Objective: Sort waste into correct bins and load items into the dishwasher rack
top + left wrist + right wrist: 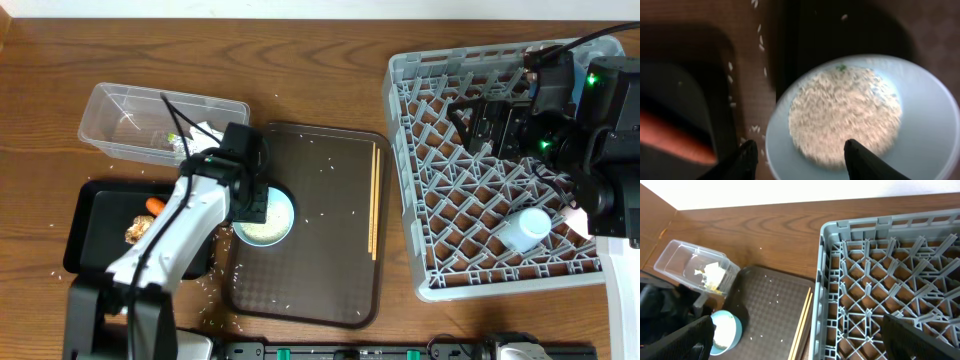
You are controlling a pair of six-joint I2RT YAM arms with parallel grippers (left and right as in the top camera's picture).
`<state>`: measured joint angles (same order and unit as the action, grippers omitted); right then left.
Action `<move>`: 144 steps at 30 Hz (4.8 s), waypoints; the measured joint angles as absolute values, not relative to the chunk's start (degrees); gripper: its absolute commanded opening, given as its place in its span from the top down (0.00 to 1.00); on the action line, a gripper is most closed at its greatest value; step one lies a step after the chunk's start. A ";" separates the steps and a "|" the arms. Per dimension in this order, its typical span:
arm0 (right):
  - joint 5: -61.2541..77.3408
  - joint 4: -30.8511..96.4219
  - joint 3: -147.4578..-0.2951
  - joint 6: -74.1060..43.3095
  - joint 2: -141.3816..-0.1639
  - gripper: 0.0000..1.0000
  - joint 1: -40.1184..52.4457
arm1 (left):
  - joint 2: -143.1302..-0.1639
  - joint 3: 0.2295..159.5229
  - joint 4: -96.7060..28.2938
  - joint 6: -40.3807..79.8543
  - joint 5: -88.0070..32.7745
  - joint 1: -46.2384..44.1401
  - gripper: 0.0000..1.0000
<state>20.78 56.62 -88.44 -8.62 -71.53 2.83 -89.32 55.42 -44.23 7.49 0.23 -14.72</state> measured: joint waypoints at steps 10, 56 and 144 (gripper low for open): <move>20.75 56.29 -88.44 -8.62 -71.53 0.01 2.83 | -93.97 54.96 -43.05 7.66 -6.87 -15.46 0.49; 20.73 57.49 -88.44 -8.64 -71.53 0.01 2.81 | -93.49 53.95 -36.80 1.04 -9.10 -16.93 0.42; 19.49 56.51 -88.44 -8.67 -71.53 0.01 2.83 | -90.11 51.03 -37.63 5.87 -7.11 -21.65 0.94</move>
<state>19.49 56.51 -88.44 -8.67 -71.53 2.83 -90.11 51.03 -37.63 5.87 -7.11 -21.65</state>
